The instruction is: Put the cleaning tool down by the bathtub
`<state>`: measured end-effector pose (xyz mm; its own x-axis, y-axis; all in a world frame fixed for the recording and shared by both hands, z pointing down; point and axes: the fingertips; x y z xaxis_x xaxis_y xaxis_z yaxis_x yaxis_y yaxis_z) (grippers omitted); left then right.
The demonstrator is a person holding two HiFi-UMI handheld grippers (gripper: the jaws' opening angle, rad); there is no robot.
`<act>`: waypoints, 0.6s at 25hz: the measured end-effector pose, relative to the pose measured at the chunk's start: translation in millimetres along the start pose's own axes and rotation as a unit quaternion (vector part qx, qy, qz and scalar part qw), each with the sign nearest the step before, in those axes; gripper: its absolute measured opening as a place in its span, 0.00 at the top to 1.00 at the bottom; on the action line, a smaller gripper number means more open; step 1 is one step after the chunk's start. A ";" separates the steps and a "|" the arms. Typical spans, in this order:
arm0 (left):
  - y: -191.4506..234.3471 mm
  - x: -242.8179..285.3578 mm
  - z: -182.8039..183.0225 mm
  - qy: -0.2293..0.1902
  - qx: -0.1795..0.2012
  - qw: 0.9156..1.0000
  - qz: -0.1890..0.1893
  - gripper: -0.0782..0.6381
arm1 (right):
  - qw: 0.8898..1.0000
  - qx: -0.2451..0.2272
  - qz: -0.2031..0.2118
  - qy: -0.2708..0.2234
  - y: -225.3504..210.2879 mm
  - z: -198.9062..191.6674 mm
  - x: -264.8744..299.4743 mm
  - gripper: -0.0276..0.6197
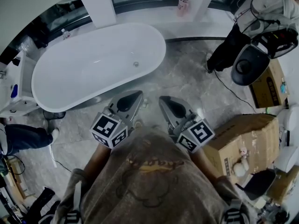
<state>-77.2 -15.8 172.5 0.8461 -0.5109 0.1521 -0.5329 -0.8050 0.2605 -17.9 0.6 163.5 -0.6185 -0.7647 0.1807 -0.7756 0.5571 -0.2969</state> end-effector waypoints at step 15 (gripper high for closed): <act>8.9 22.3 -15.0 0.029 -0.016 0.999 -0.005 0.89 | 1.000 0.003 -0.001 0.019 -19.4 -8.3 9.1 0.96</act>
<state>-63.0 -29.9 192.5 0.8511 -0.4839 0.2039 -0.5247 -0.7992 0.2933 -9.5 -14.4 178.7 -0.6220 -0.7527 0.2158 -0.7755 0.5540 -0.3028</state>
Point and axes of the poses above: the fingertips, and each gripper's own axes: x forward along the fingers, y to its left, z out of its top, and after that the axes turned 14 degrees about -z, right-handed
